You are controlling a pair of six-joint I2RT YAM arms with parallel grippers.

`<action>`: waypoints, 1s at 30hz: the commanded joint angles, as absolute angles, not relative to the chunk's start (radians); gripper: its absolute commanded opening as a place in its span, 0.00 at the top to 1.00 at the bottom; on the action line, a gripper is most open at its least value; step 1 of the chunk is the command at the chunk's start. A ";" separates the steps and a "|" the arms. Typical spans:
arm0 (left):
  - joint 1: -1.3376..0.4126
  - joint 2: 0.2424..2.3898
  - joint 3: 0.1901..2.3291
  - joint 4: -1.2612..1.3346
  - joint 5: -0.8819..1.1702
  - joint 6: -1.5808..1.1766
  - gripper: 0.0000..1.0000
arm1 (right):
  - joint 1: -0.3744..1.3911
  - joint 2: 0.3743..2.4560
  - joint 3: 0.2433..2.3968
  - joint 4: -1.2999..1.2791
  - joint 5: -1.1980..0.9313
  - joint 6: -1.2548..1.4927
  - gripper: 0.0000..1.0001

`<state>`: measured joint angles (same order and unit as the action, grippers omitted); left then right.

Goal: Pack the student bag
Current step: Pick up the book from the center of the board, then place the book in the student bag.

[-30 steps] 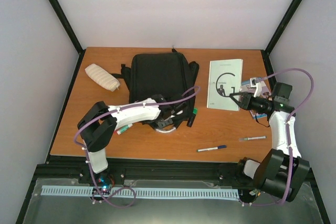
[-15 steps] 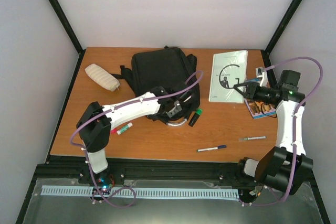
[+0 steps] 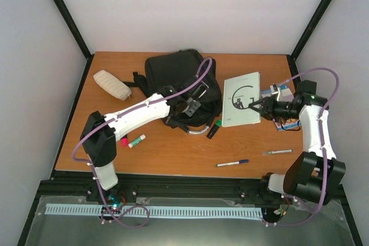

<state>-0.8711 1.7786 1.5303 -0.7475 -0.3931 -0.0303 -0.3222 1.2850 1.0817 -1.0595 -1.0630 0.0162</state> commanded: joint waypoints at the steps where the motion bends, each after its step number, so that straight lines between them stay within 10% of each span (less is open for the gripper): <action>1: -0.851 1.742 1.577 -0.672 -0.406 -0.103 0.99 | -0.313 1.314 1.100 -1.112 -1.118 0.030 0.97; 30: -0.848 1.656 1.530 -0.580 -0.333 -0.175 0.99 | 0.039 1.424 0.915 -0.778 -1.268 0.247 0.97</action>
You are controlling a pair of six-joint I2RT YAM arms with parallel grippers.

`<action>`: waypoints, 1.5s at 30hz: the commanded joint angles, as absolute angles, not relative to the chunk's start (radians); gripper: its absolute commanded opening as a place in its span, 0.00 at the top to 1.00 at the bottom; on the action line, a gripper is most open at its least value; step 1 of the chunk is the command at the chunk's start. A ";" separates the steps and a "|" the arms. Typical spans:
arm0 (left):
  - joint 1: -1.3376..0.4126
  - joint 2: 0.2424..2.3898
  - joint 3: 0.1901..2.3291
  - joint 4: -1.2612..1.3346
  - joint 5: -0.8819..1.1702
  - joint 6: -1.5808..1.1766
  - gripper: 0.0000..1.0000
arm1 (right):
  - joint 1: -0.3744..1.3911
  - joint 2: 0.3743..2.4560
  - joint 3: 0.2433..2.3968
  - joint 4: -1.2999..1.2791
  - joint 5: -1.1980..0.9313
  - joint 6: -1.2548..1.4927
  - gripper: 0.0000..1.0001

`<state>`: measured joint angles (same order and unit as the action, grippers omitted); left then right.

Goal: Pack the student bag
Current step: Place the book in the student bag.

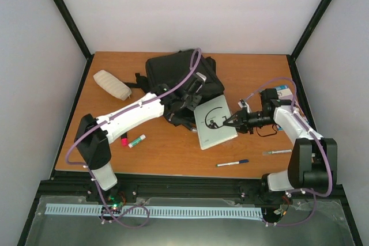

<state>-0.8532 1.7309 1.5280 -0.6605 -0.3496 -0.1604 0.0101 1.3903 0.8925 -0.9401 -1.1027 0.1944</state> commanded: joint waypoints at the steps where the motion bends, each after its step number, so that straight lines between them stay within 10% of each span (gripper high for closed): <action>1: -0.848 1.647 1.521 -0.569 -0.328 -0.171 0.99 | 0.050 1.442 0.929 -0.768 -1.268 0.237 0.97; 22: -0.848 1.600 1.445 -0.539 -0.319 -0.159 0.99 | 0.191 1.706 1.018 -0.432 -1.173 0.247 0.97; 32: -0.848 1.574 1.385 -0.511 -0.342 -0.161 0.99 | 0.226 1.752 1.086 -0.610 -1.026 0.002 0.45; 45: -0.842 1.553 1.299 -0.501 -0.311 -0.155 0.99 | 0.225 1.537 1.004 -0.670 -0.775 -0.171 0.28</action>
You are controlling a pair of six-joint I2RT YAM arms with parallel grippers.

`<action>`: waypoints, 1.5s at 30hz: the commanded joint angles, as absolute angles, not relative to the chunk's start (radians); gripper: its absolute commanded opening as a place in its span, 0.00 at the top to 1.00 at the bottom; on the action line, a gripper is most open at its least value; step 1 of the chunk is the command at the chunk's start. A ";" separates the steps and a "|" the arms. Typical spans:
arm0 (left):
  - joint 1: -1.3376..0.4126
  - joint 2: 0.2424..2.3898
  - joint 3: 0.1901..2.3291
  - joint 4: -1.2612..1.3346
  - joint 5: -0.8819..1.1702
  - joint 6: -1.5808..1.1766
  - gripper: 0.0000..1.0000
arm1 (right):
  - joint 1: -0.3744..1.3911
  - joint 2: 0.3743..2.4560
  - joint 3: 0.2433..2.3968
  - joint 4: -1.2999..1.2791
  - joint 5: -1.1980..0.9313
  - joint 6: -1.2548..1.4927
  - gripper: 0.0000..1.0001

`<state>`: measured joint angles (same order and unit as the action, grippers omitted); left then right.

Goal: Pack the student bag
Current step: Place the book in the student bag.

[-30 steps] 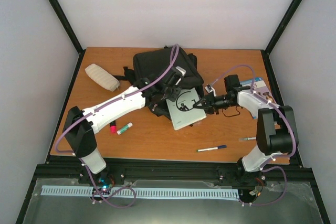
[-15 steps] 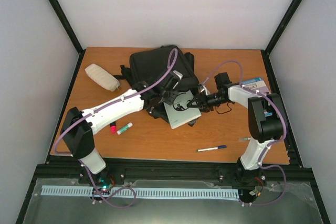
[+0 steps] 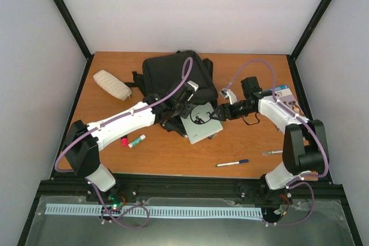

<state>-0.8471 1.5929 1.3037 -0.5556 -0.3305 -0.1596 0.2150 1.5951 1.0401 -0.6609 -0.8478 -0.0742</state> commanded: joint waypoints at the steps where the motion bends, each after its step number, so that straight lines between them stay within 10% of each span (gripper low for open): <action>1: -0.841 1.558 1.296 -0.508 -0.298 -0.155 0.99 | 0.225 1.524 0.992 -0.668 -0.765 -0.182 0.28; 34: -0.816 1.494 1.161 -0.404 -0.006 -0.171 0.99 | 0.416 1.538 1.050 -0.334 -0.572 -0.495 0.32; 38: -0.815 1.474 1.154 -0.403 -0.003 -0.163 0.99 | 0.416 1.574 1.040 -0.286 -0.559 -0.478 0.43; 45: -0.808 1.462 1.132 -0.403 -0.002 -0.155 0.99 | 0.417 1.568 1.031 -0.214 -0.555 -0.461 0.97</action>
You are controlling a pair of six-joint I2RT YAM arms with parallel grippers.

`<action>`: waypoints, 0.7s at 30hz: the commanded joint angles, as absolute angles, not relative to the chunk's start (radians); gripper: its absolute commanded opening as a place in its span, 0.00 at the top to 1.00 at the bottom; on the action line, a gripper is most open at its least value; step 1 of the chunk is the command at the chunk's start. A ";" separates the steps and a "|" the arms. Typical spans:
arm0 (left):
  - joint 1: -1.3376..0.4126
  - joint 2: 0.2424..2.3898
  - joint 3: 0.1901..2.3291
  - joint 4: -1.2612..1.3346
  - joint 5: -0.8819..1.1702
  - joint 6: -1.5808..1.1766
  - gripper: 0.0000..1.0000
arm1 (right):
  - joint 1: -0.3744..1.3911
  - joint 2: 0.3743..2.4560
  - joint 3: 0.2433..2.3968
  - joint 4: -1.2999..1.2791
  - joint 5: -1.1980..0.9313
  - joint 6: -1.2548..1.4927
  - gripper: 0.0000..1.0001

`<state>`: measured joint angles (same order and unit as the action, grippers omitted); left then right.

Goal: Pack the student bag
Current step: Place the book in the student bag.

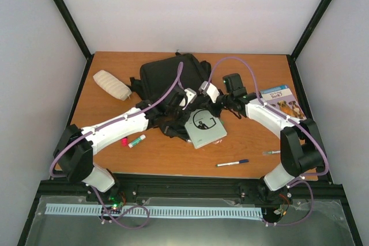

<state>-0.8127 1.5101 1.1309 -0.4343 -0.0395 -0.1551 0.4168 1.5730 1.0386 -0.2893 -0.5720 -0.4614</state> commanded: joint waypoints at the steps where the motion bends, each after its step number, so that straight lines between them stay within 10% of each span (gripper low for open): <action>1: -0.808 1.463 1.131 -0.410 -0.003 -0.151 0.98 | 0.417 1.559 1.029 -0.205 -0.554 -0.458 0.97; 4: -0.808 1.467 1.118 -0.424 -0.032 -0.147 0.46 | 0.417 1.523 1.017 -0.185 -0.555 -0.447 0.97; 8: -0.806 1.480 1.102 -0.422 -0.088 -0.135 0.33 | 0.416 1.491 1.005 -0.178 -0.572 -0.438 0.97; 13: -0.801 1.517 1.101 -0.405 -0.129 -0.122 0.39 | 0.417 1.470 0.999 -0.183 -0.592 -0.431 0.97; 21: -0.795 1.532 1.125 -0.379 -0.205 -0.105 0.88 | 0.417 1.441 0.978 -0.200 -0.604 -0.443 0.97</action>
